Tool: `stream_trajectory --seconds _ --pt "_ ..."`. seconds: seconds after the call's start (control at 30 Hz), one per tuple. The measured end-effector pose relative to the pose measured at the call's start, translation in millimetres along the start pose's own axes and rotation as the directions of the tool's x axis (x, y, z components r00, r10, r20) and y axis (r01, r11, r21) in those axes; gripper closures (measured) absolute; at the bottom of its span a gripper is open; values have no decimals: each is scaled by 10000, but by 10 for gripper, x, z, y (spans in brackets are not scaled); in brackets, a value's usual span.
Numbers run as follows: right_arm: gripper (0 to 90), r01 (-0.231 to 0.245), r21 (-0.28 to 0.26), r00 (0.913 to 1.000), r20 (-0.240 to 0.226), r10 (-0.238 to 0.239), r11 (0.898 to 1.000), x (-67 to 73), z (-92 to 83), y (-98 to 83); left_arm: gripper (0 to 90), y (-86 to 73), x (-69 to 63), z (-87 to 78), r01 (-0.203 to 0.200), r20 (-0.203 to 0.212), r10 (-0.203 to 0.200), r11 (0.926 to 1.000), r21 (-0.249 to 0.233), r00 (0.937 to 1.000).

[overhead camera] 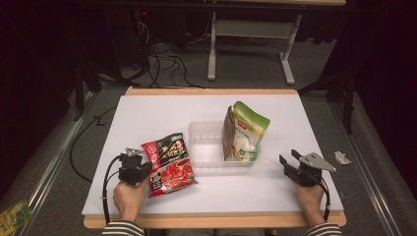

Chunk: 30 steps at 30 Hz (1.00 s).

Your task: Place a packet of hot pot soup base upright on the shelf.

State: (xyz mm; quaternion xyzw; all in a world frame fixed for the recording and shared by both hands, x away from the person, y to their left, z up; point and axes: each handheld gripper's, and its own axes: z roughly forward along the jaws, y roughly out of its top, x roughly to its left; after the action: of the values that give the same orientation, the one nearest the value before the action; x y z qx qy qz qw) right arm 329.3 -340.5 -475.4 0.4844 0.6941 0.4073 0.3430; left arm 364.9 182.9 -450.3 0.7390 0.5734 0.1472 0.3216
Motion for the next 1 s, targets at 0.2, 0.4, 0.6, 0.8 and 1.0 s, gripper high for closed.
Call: stream_trajectory --seconds 0.2,0.4,0.6,0.8,1.0 --pt "465 12 12 10000 -4 -12 10000 0 2 1 791 109 54 -26 -98 -65 98 10000 -7 9999" --pt "462 16 -19 10000 10 -16 10000 3 1 0 628 334 200 95 695 133 -704 9959 580 9974" --pt "458 -8 -29 10000 24 8 10000 5 -2 -1 583 433 309 263 932 314 -985 9859 1390 9946" --pt "457 11 -38 10000 14 -11 10000 5 0 -1 563 502 333 349 1585 390 -1669 9739 1627 9852" --pt "457 39 -63 10000 49 -39 10000 8 -5 -2 544 513 351 437 1829 578 -1964 9659 1834 9788"
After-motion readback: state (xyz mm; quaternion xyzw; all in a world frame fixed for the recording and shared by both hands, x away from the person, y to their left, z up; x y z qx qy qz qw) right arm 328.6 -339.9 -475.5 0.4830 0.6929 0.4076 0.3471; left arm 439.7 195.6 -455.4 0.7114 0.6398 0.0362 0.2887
